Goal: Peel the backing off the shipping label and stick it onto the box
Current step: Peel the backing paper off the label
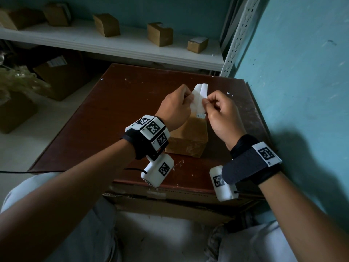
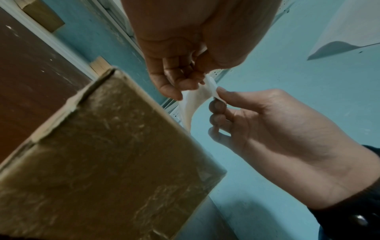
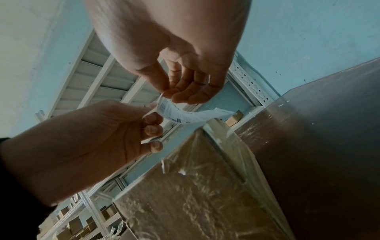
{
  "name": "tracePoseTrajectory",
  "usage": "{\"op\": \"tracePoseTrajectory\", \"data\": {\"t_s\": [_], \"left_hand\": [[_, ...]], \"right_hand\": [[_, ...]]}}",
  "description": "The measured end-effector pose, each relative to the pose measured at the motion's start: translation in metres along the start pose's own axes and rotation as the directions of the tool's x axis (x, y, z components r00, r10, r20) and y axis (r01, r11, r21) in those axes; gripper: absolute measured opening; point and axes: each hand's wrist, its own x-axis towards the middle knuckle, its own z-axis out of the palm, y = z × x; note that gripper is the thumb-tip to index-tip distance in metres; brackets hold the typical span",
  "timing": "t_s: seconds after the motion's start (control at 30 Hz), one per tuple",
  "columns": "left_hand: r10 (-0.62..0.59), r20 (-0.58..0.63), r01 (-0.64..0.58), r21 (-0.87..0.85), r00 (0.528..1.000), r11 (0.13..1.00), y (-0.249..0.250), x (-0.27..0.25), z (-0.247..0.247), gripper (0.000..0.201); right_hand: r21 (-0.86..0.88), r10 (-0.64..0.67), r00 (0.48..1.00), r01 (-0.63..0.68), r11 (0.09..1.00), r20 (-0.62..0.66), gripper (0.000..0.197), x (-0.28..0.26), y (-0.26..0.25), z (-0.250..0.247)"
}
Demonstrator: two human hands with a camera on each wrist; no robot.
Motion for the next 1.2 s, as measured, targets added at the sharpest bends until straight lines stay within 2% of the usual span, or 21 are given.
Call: {"op": "tracePoseTrajectory", "data": {"t_s": [1.2], "left_hand": [[-0.021,-0.005,0.021,0.017,1.0,1.0,0.0012,0.0002,-0.0019,0.011]], "right_hand": [[0.023,0.021,1.0,-0.021,1.0,-0.008,0.016,0.0005,-0.0011,-0.0017]]}}
